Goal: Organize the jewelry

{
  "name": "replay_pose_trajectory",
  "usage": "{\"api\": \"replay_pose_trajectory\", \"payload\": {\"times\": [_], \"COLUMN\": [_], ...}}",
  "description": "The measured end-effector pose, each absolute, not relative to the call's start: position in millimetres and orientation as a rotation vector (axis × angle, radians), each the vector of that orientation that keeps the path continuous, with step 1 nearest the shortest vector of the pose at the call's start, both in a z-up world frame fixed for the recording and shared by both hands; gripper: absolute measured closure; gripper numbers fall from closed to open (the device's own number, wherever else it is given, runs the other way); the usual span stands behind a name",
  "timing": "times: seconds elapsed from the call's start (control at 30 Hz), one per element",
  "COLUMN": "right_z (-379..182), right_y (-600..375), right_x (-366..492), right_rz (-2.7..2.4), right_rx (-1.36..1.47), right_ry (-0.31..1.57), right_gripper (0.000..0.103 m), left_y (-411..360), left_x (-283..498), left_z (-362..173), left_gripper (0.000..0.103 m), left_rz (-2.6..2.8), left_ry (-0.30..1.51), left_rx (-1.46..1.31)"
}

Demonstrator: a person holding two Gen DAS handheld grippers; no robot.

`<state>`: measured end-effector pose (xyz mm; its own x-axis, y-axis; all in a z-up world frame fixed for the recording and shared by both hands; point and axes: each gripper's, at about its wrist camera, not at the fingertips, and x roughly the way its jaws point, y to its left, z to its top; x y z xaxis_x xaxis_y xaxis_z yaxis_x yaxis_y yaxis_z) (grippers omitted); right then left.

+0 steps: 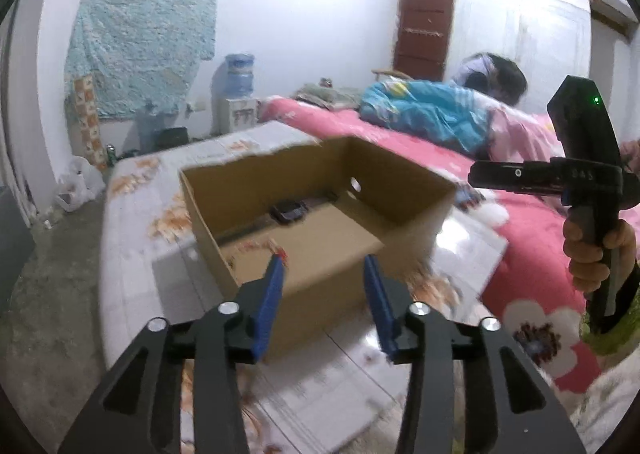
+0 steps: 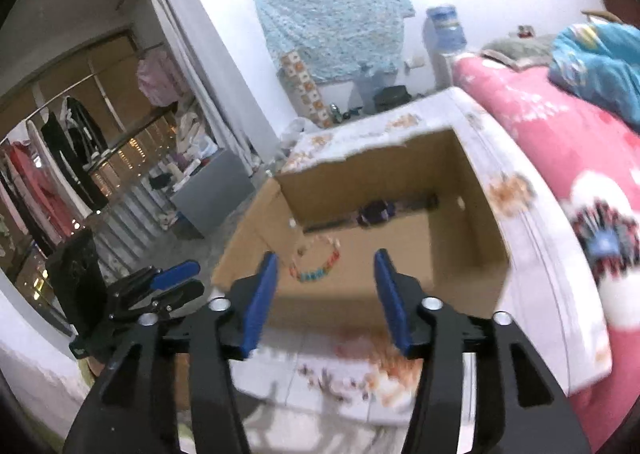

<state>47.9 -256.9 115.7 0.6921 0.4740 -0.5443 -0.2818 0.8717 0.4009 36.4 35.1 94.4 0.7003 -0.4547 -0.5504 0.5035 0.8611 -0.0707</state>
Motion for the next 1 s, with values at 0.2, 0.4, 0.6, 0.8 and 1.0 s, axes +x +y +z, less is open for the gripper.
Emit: {"api": "replay_pose_trajectory", "payload": {"times": [0.2, 0.4, 0.6, 0.8, 1.0], "right_z": [49, 16, 10, 4, 2], "right_y": [-272, -278, -279, -269, -271], "right_x": [30, 35, 47, 56, 64], "right_rz": [0.300, 0.241, 0.258, 0.307, 0.338], "right_rx": [0.402, 0.436, 0.442, 0.423, 0.421], "right_ry": [0.838, 0.927, 0.935, 0.945, 0.940], "right_gripper": [0.046, 0.050, 0.060, 0.061, 0.061], "left_y": [6, -25, -56, -81, -98], "left_x": [21, 25, 42, 67, 75], "left_z": [56, 28, 7, -9, -17], "left_gripper": [0.051, 0.051, 0.057, 0.065, 0.068], "left_rz": [-0.566, -0.570, -0.659, -0.667, -0.671], "left_ry": [0.680, 0.694, 0.720, 0.745, 0.729], "left_rx": [0.140, 0.226, 0.305, 0.412, 0.530]}}
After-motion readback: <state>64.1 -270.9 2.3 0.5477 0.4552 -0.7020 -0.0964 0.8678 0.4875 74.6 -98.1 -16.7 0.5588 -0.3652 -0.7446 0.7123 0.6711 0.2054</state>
